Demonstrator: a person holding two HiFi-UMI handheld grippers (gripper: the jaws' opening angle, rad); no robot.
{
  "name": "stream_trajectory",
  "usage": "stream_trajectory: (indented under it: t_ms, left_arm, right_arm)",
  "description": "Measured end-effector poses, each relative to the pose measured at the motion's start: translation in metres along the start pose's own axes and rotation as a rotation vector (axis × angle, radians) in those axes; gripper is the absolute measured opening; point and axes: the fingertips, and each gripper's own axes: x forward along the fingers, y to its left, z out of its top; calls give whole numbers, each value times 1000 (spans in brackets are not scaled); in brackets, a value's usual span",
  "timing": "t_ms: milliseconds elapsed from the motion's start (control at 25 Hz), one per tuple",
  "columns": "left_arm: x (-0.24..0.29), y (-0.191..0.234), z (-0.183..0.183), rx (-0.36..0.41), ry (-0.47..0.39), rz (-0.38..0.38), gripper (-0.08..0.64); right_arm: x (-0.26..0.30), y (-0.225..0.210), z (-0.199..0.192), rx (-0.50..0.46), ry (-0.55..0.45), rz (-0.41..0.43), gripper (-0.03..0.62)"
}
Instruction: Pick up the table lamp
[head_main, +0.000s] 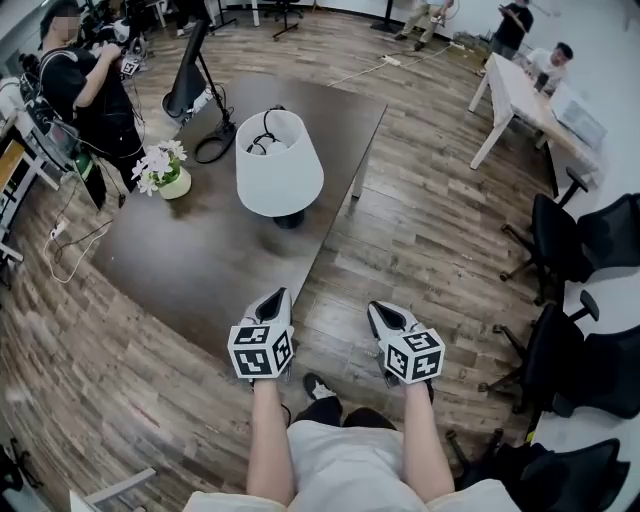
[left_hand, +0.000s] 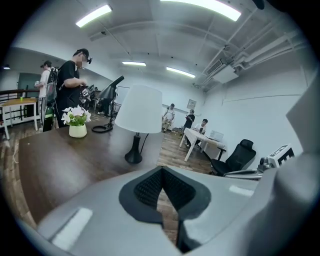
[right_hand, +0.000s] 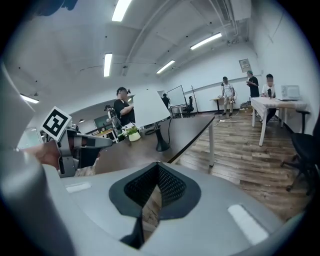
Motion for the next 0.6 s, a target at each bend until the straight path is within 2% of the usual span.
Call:
stream_trajectory:
  t_ms: [200, 400, 600]
  left_arm:
    - [9, 2, 18, 15, -14, 2, 1]
    - [15, -12, 30, 46, -17, -18, 2]
    - [31, -20, 44, 85, -23, -32, 2]
  right_arm:
    - [11, -5, 13, -36, 2, 9, 25]
    - [31, -18, 31, 15, -37, 15, 25]
    - [76, -18, 34, 7, 6, 45, 25]
